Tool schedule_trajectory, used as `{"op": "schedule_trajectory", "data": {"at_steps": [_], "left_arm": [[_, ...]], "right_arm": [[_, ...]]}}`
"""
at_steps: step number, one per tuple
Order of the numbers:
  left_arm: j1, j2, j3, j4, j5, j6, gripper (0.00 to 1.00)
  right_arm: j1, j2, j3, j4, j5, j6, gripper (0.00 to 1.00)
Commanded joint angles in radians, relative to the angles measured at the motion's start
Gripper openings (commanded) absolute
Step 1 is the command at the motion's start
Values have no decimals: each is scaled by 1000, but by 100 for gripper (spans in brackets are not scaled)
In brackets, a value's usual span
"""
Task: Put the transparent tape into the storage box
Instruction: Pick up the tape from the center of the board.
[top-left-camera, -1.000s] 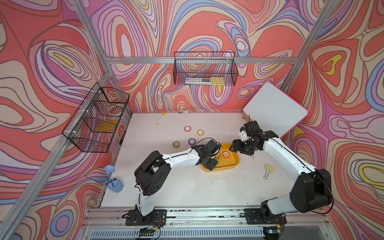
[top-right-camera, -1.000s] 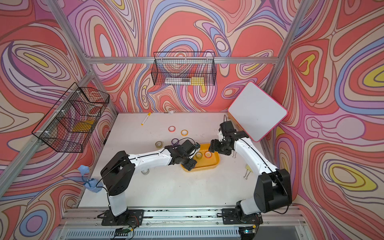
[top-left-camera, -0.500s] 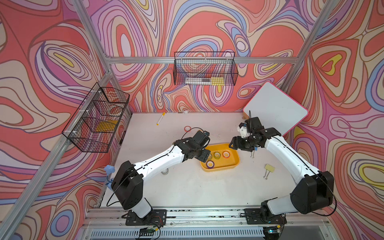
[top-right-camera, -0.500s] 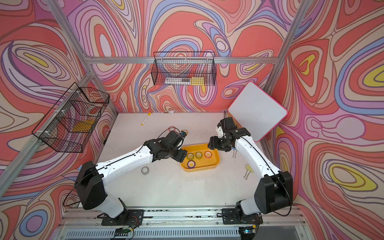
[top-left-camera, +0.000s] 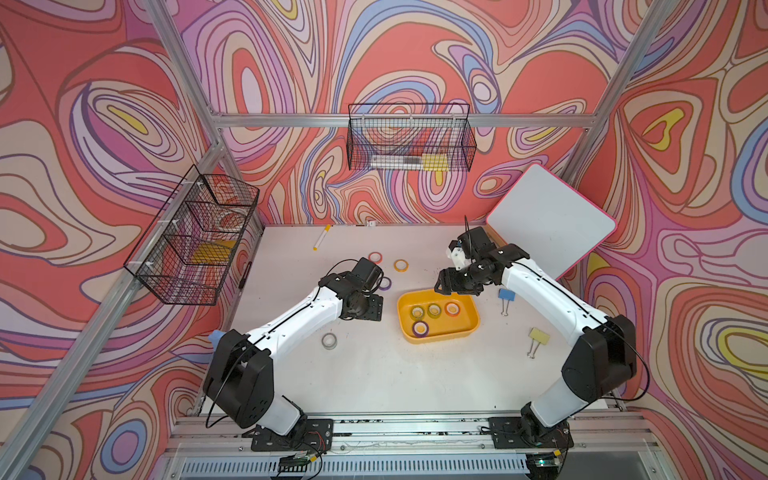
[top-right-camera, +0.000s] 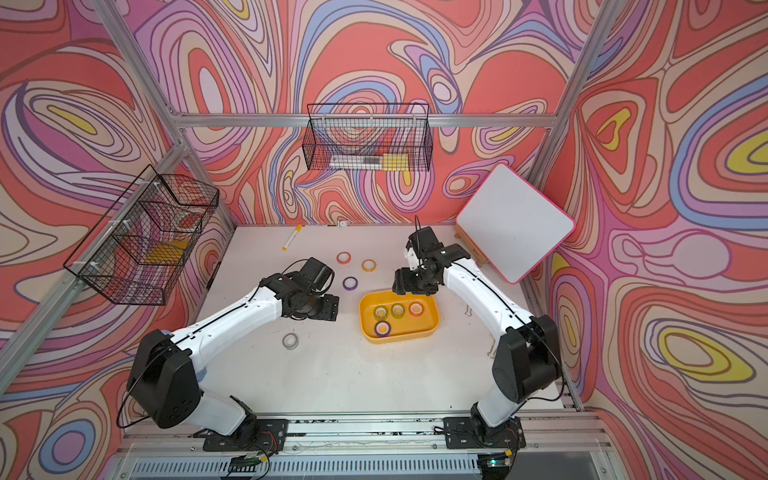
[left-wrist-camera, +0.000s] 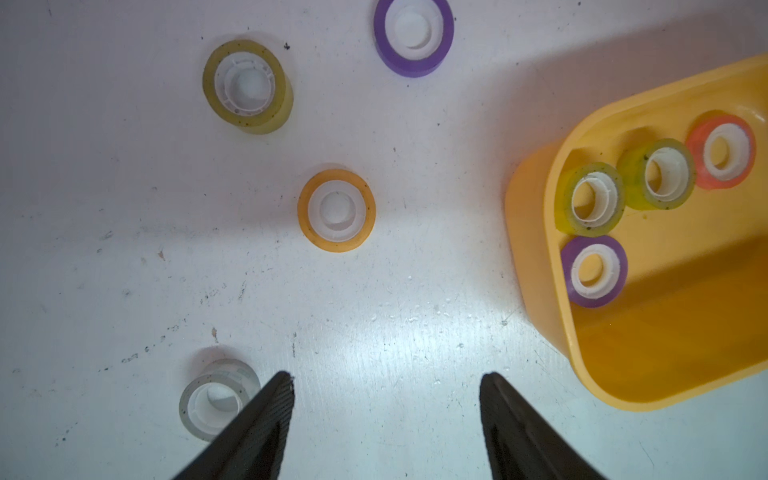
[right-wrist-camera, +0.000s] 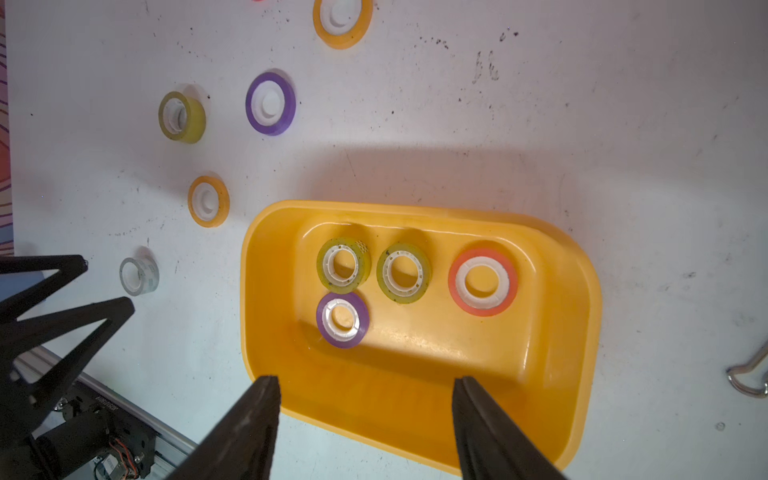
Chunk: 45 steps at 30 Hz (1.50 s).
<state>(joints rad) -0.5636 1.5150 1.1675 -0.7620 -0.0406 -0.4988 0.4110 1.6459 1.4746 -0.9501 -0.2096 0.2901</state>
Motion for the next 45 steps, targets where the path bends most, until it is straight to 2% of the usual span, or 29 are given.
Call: {"op": "schedule_trajectory", "data": {"at_steps": [1, 7, 12, 21, 27, 35, 40, 45], "left_arm": [[35, 7, 20, -77, -4, -20, 75], [54, -6, 26, -81, -12, 11, 74], [55, -28, 39, -91, -41, 10, 72], [56, -19, 79, -109, -68, 59, 71], [56, 43, 106, -110, -28, 54, 72], [70, 215, 222, -193, -28, 62, 67], [88, 269, 231, -150, 16, 58, 69], [91, 318, 241, -111, 11, 70, 71]], "right_arm": [[17, 48, 58, -6, 38, 17, 67], [49, 89, 67, 25, 58, -9, 67], [76, 58, 88, 20, 163, -71, 68], [75, 13, 87, 41, 154, 38, 67], [76, 23, 65, 33, 167, 35, 67], [77, 46, 87, -8, 185, 44, 67], [77, 63, 105, -34, 171, 64, 67], [77, 45, 95, -35, 161, 93, 67]]}}
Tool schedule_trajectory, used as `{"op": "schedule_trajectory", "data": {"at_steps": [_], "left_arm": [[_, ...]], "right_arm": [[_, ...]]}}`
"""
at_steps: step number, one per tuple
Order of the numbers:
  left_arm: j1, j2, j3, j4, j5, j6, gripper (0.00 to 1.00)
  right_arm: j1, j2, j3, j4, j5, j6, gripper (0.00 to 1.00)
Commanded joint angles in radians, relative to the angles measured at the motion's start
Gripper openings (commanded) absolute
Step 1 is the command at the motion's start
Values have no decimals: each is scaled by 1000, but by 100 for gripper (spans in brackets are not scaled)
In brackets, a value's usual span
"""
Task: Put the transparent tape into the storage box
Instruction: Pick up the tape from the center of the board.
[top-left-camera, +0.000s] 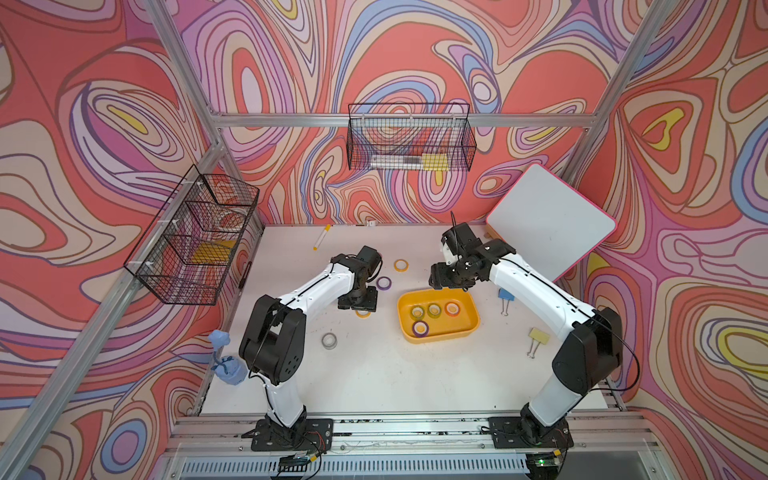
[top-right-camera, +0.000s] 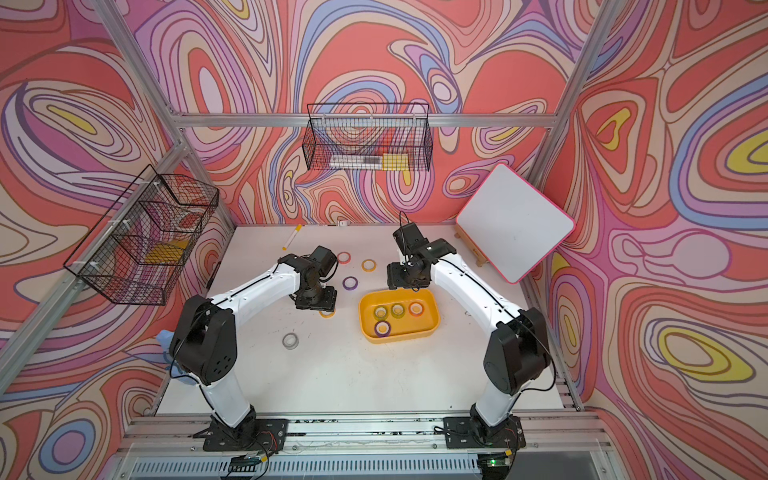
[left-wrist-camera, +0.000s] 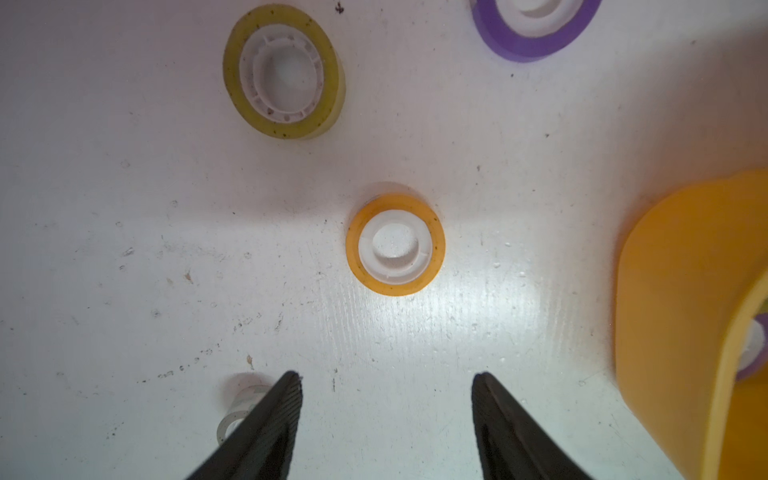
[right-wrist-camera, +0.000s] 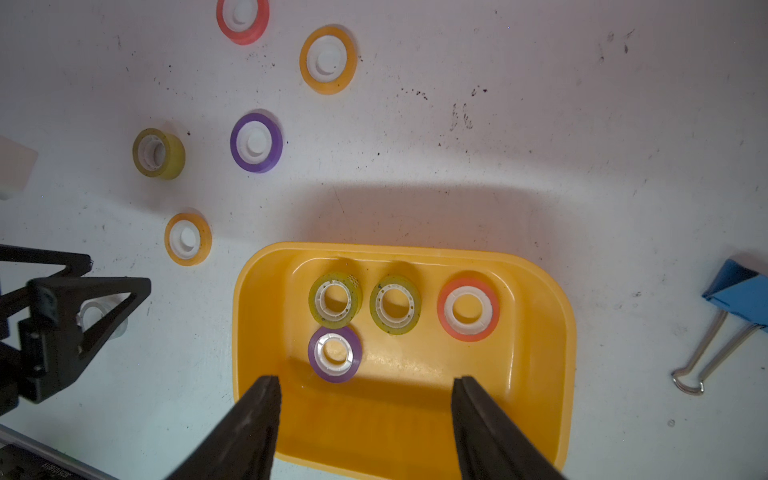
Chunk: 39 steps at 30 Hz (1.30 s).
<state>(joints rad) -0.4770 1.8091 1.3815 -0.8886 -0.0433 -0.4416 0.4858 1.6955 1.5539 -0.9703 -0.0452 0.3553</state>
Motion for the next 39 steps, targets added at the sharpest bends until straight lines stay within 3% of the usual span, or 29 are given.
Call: {"op": "schedule_trajectory", "data": {"at_steps": [1, 12, 22, 39], "left_arm": [[4, 37, 25, 30, 16, 14, 72], [20, 172, 76, 59, 33, 5, 72], [44, 211, 89, 70, 50, 9, 73], [49, 246, 85, 53, 76, 11, 64]], "right_arm": [[3, -5, 14, -19, -8, 31, 67], [4, 4, 53, -72, -9, 35, 68], [6, -7, 58, -94, -8, 71, 68], [7, -30, 45, -110, 22, 93, 67]]}}
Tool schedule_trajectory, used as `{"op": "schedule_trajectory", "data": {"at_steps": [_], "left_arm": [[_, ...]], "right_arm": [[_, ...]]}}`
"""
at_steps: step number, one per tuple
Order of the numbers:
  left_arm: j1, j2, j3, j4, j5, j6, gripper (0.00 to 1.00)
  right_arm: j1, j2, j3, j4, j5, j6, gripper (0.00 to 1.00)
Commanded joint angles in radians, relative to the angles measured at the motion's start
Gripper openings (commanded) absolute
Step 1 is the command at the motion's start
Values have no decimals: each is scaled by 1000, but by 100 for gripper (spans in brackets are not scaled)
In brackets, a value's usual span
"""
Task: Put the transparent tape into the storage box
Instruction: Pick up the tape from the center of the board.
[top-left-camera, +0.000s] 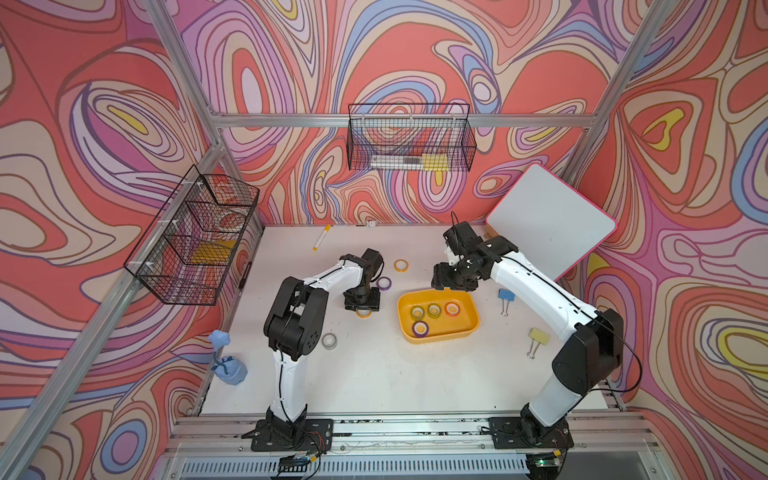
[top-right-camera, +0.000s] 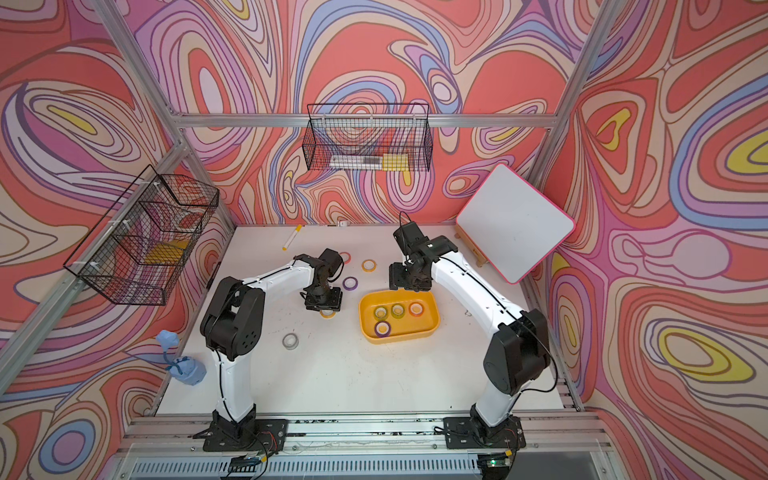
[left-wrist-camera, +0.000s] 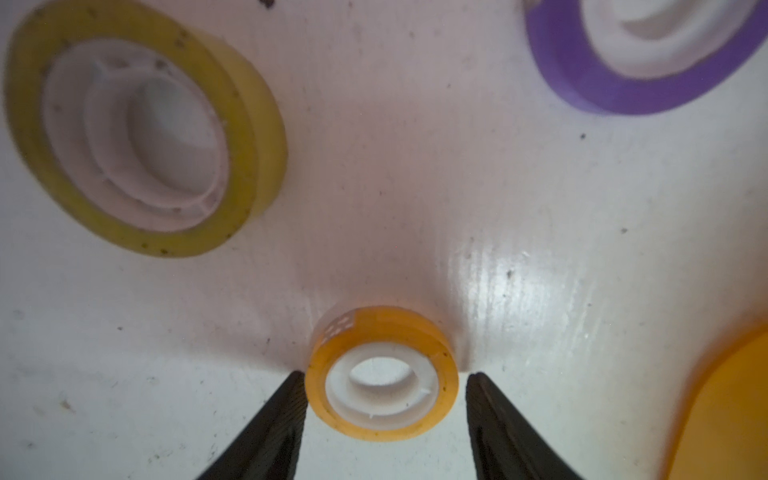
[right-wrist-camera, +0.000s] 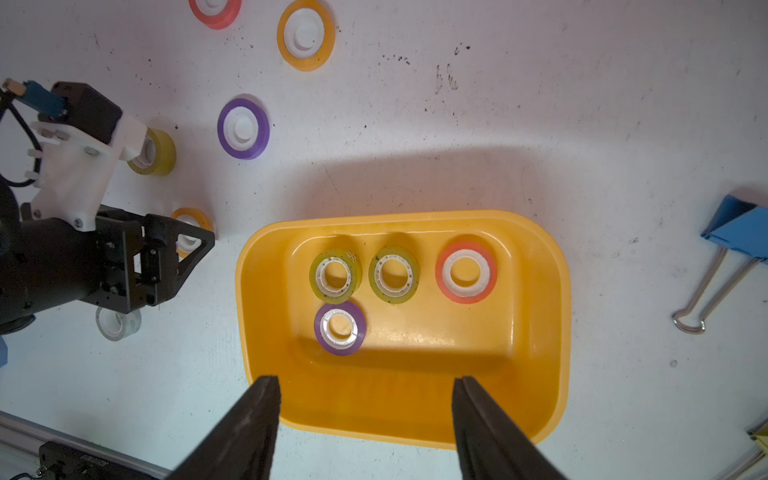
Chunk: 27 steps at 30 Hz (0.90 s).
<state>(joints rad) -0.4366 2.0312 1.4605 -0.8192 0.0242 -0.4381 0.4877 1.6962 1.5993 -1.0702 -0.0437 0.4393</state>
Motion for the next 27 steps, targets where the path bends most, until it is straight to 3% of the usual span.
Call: {"op": "schedule_trajectory", "data": {"at_steps": [1, 27], "left_arm": [[8, 24, 5, -17, 6, 10, 63], [8, -40, 14, -52, -19, 12, 57]], "right_arm": [[5, -30, 0, -10, 21, 9, 67], [5, -41, -19, 4, 16, 12, 67]]}}
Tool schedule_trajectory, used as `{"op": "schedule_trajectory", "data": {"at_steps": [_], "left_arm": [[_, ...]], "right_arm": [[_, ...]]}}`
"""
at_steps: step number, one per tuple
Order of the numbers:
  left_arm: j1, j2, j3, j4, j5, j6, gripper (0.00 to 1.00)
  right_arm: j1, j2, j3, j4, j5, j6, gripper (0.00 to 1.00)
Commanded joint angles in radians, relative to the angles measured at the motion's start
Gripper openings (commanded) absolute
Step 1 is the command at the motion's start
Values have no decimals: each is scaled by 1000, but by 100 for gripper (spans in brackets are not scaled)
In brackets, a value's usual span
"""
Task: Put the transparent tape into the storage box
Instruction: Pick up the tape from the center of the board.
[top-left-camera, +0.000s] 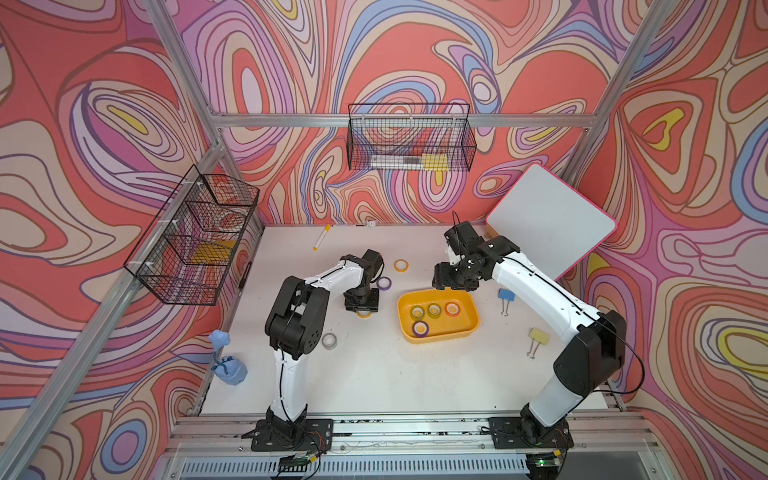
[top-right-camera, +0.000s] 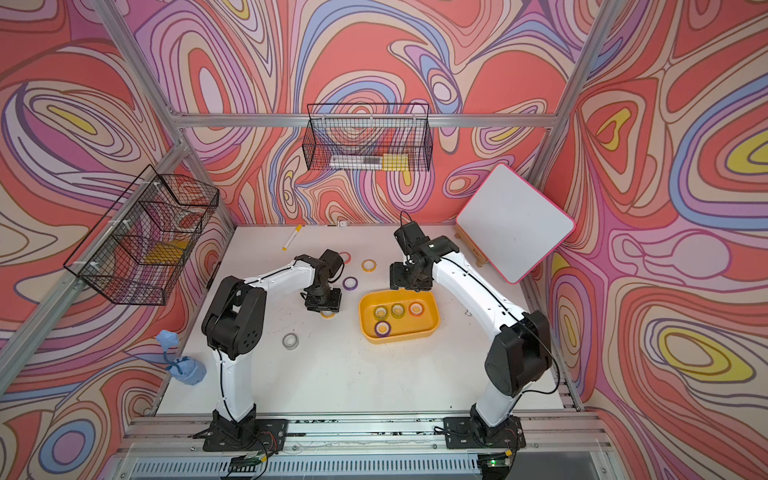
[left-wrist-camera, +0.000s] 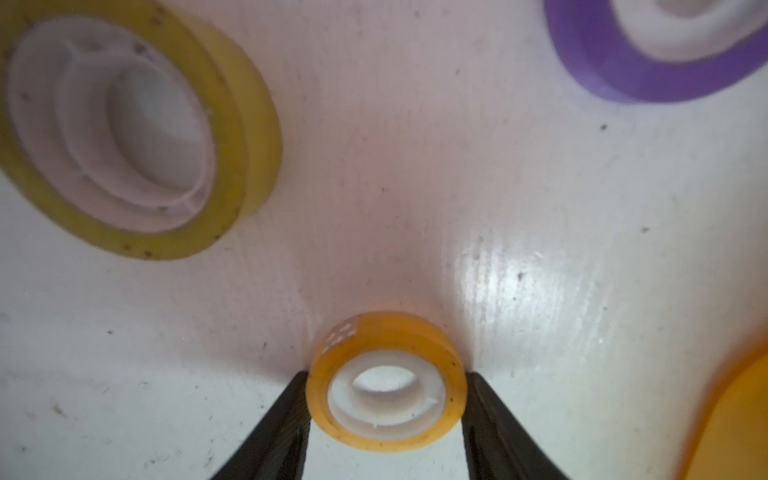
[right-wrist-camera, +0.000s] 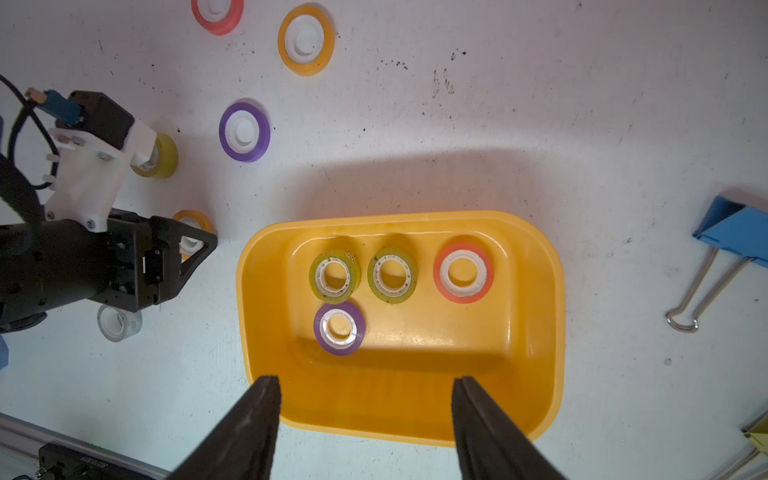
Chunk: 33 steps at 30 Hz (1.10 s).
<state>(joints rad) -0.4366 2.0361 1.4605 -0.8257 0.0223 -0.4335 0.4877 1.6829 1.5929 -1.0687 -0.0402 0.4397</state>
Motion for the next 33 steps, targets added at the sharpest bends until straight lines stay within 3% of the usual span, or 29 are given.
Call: {"op": "schedule_trajectory", "data": {"at_steps": [1, 16, 33], "left_arm": [[9, -51, 17, -54, -15, 6, 57], [3, -188, 71, -182, -34, -28, 56], [-62, -260, 340, -405, -67, -33, 56]], "right_arm": [[5, -26, -13, 1, 11, 11, 67], [5, -34, -39, 23, 3, 7, 67], [4, -6, -30, -3, 5, 41, 66]]}}
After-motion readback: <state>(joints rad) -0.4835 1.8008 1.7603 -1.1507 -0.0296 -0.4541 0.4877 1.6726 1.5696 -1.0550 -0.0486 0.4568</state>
